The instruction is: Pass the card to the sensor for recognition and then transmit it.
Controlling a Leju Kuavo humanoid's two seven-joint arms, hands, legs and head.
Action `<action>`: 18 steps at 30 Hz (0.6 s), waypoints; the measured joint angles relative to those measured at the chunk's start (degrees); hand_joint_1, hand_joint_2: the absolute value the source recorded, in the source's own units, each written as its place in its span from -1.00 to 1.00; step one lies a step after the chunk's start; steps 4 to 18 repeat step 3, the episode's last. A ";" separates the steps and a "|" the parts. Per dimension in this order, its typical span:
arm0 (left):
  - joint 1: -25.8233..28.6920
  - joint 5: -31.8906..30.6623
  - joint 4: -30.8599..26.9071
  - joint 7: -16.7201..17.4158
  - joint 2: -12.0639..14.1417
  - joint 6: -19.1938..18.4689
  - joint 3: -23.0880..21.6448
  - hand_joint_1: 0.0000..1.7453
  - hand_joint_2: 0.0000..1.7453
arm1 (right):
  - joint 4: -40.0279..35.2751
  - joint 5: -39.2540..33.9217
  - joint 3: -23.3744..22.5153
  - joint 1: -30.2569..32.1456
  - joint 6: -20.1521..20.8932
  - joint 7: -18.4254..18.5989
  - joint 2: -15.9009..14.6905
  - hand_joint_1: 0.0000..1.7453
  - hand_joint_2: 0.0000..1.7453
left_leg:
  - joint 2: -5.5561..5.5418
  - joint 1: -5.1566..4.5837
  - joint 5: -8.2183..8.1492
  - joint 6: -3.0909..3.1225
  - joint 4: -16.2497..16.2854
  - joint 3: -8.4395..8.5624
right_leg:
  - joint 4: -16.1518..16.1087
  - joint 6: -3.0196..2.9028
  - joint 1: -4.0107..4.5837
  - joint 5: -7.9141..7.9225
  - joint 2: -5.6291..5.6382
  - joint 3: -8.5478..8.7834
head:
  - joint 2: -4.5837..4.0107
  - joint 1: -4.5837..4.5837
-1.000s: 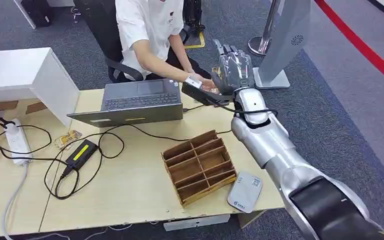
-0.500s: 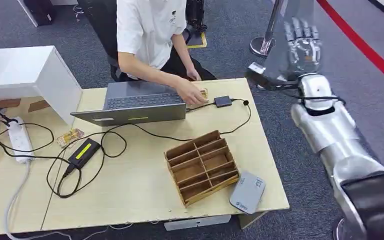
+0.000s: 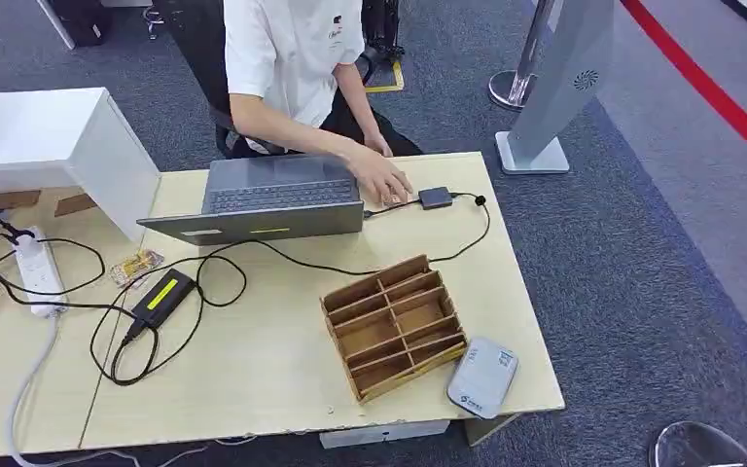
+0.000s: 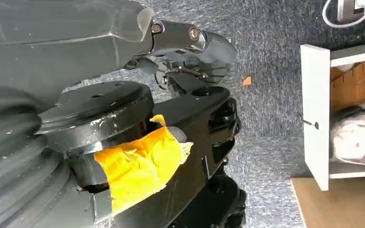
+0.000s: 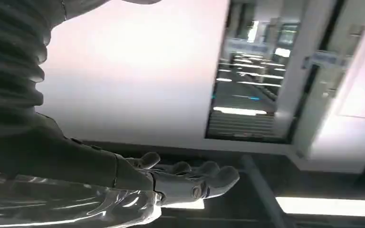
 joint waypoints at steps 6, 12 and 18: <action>0.05 0.61 0.02 1.05 -0.02 0.02 0.85 -1.00 1.00 | -0.44 0.92 -9.53 10.67 -0.83 -0.09 -1.98 -1.00 1.00 | 0.02 0.01 -0.03 0.00 -0.03 0.03 | 0.00 0.01 0.01 -0.03 0.03 0.02 | -0.02 0.00; 0.05 0.61 0.02 1.05 -0.02 0.02 0.85 -1.00 1.00 | -0.44 0.92 -9.53 10.67 -0.83 -0.09 -1.98 -1.00 1.00 | 0.02 0.01 -0.03 0.00 -0.03 0.03 | 0.00 0.01 0.01 -0.03 0.03 0.02 | -0.02 0.00; 0.05 0.61 0.02 1.05 -0.02 0.02 0.85 -1.00 1.00 | -0.44 0.92 -9.53 10.67 -0.83 -0.09 -1.98 -1.00 1.00 | 0.02 0.01 -0.03 0.00 -0.03 0.03 | 0.00 0.01 0.01 -0.03 0.03 0.02 | -0.02 0.00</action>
